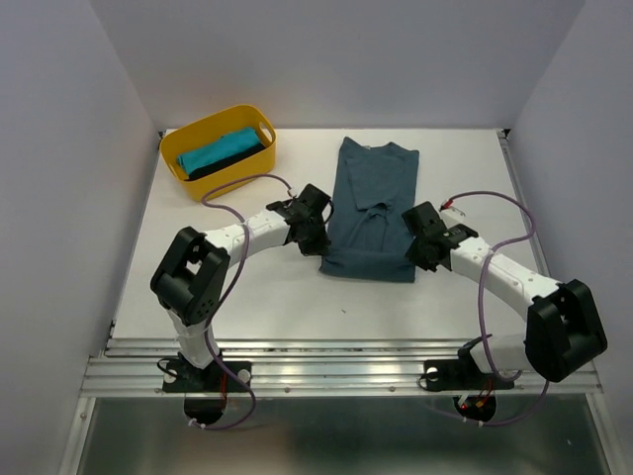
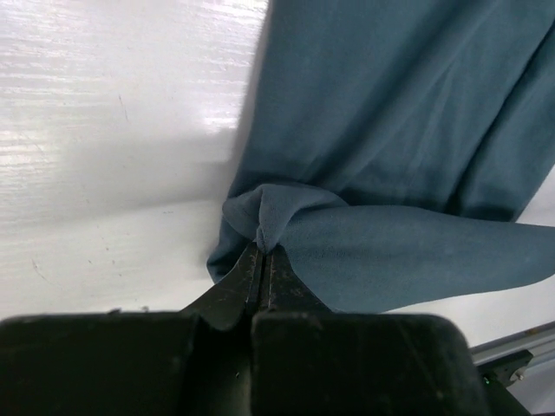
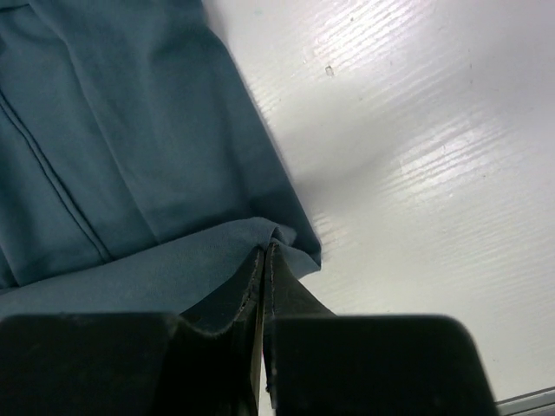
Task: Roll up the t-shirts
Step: Roll the T-shirt to the center of the board.
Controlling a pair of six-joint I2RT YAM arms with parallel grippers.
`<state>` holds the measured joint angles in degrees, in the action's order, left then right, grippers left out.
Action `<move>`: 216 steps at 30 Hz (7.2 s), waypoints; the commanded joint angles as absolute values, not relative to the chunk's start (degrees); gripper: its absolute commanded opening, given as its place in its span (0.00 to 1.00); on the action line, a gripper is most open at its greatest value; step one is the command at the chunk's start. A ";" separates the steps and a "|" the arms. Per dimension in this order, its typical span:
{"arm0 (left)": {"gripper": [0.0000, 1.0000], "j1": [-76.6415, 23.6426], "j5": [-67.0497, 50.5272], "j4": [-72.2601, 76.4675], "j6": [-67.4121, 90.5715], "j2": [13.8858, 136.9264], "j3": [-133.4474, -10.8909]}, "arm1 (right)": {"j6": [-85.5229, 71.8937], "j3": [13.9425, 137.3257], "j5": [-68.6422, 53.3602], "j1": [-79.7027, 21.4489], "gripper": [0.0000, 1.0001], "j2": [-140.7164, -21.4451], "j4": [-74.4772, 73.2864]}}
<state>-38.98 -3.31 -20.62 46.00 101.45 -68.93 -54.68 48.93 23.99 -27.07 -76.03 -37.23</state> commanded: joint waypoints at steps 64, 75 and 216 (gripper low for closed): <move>0.00 -41.40 8.17 -19.69 34.89 101.08 -74.79 | -44.99 58.10 10.38 -23.64 0.04 -79.80 -26.99; 0.02 -40.25 3.60 -15.65 35.68 103.53 -72.78 | -50.88 58.80 7.99 -30.41 0.03 -88.94 -21.36; 0.00 -38.67 -9.84 0.09 47.72 82.35 -35.77 | -50.10 24.08 -3.69 -24.87 0.46 -58.62 -19.69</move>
